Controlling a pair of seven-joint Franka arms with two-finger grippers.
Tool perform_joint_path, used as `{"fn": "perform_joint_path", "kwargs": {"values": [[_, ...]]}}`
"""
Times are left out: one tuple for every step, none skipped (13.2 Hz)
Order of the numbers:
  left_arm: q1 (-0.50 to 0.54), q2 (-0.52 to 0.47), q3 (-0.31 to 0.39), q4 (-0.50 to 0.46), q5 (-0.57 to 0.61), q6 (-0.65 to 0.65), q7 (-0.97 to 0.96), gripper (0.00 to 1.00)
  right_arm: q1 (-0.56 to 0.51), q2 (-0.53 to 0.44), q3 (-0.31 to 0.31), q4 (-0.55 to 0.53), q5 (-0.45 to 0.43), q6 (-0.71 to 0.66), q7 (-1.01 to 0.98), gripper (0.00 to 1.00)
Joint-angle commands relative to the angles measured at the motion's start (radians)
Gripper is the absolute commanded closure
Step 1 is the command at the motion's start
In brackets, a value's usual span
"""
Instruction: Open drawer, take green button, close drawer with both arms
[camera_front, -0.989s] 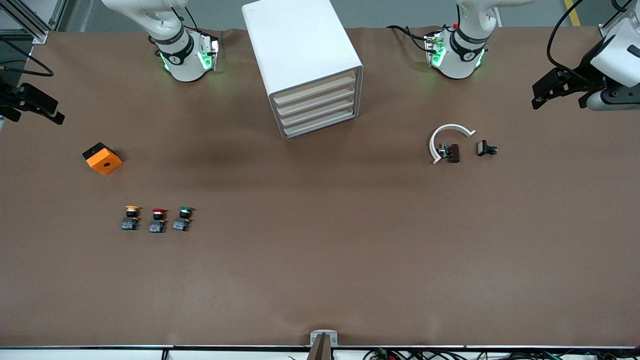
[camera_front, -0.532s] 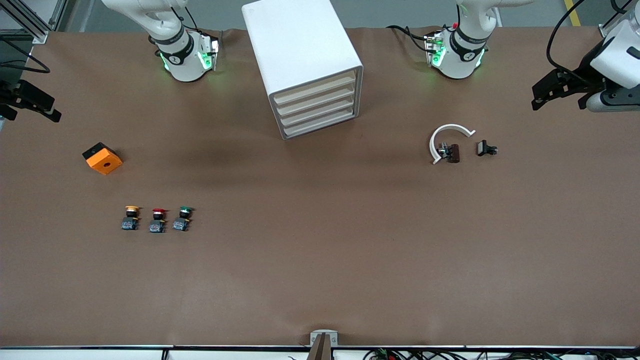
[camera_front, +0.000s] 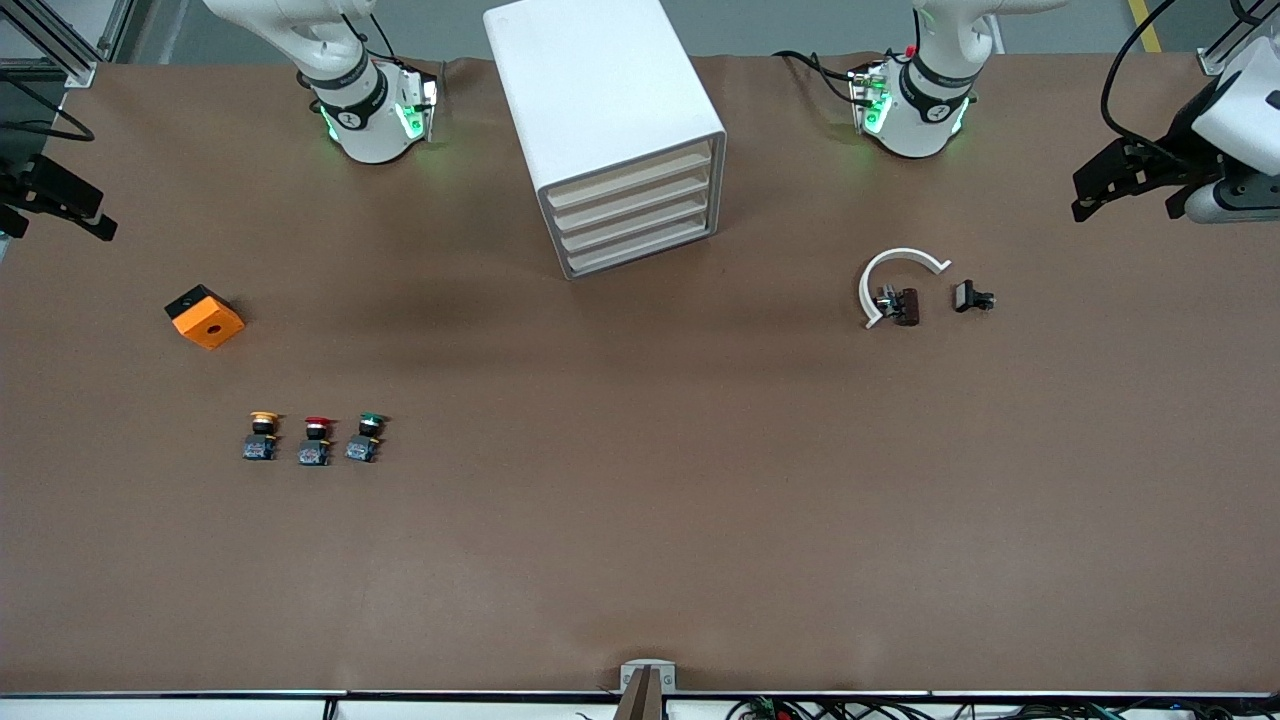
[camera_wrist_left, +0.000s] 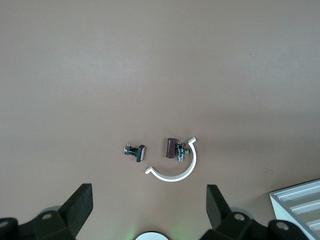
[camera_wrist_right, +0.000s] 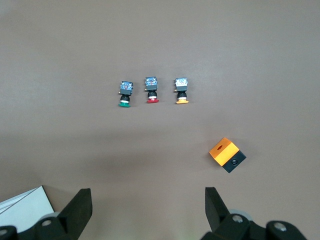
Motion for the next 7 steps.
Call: {"fn": "perform_joint_path", "kwargs": {"values": [[-0.006, 0.017, 0.002, 0.034, 0.018, -0.027, 0.002, 0.0, -0.027, -0.033, 0.012, -0.031, 0.005, 0.009, -0.025, 0.0], [-0.006, 0.017, 0.002, 0.035, 0.018, -0.028, 0.0, 0.0, -0.025, -0.045, 0.012, -0.046, 0.005, 0.013, -0.025, 0.0], [-0.006, 0.017, 0.005, 0.035, 0.018, -0.028, 0.0, 0.0, -0.025, -0.06, 0.012, -0.072, 0.005, 0.021, -0.025, 0.0], [-0.006, 0.017, 0.002, 0.035, 0.018, -0.027, 0.0, 0.0, -0.024, -0.074, 0.012, -0.089, 0.005, 0.033, -0.023, 0.0], [-0.006, 0.017, 0.005, 0.035, 0.018, -0.027, 0.0, 0.0, -0.024, -0.075, 0.012, -0.089, 0.005, 0.033, -0.023, 0.0], [-0.004, 0.017, 0.005, 0.035, 0.017, -0.027, 0.0, 0.0, -0.022, -0.075, 0.012, -0.089, 0.006, 0.032, -0.011, 0.0], [-0.004, 0.017, 0.005, 0.034, 0.017, -0.028, 0.0, 0.0, -0.021, -0.075, 0.012, -0.089, 0.006, 0.032, -0.01, 0.0]]}}
